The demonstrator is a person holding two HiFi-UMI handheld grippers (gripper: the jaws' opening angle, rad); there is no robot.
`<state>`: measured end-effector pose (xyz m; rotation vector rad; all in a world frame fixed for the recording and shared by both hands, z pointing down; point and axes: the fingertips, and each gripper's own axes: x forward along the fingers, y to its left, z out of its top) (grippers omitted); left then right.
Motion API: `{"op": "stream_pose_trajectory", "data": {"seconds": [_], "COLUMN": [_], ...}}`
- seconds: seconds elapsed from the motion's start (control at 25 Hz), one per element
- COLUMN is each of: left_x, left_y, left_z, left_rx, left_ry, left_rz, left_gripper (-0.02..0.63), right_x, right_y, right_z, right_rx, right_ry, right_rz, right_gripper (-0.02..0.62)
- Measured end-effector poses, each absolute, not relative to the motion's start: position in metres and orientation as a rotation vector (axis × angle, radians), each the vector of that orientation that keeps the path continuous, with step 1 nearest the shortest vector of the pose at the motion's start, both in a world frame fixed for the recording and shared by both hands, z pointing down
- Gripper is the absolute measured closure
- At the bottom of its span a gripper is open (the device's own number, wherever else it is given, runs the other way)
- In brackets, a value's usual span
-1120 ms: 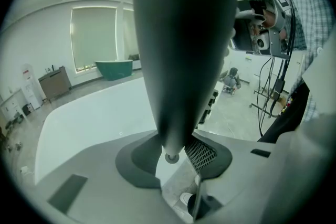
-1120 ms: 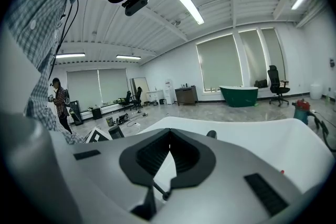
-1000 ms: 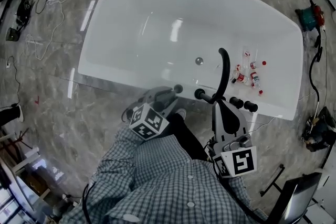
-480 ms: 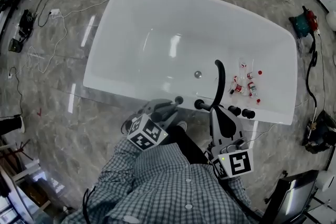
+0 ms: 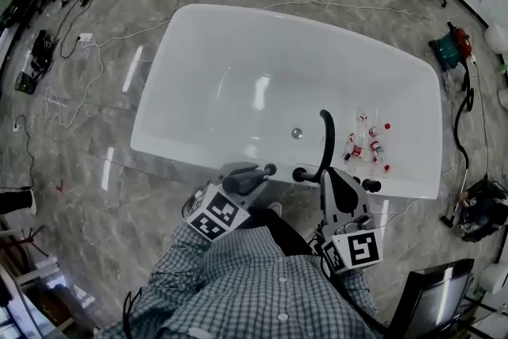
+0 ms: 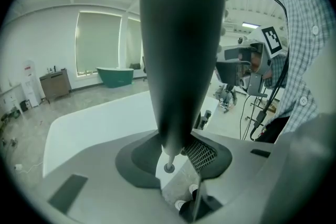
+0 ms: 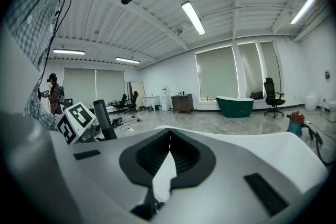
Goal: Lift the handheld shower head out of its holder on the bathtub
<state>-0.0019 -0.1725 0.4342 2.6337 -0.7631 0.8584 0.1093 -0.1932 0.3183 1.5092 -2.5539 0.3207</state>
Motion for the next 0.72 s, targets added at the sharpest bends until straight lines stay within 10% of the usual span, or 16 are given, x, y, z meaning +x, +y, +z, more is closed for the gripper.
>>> {"op": "stream_pose_trajectory", "data": {"seconds": [0.72], "left_x": [-0.009], "left_y": [-0.186], "left_z": [0.367], "left_rx": [2.717], "left_ry": [-0.825], "left_rz": [0.673], "left_gripper": [0.466], "right_x": [0.120], "right_y": [-0.212], "right_z": [0.283], "right_rx": [1.570], "right_ry": [-2.568], "right_rz": [0.147], "right_gripper": [0.580]}}
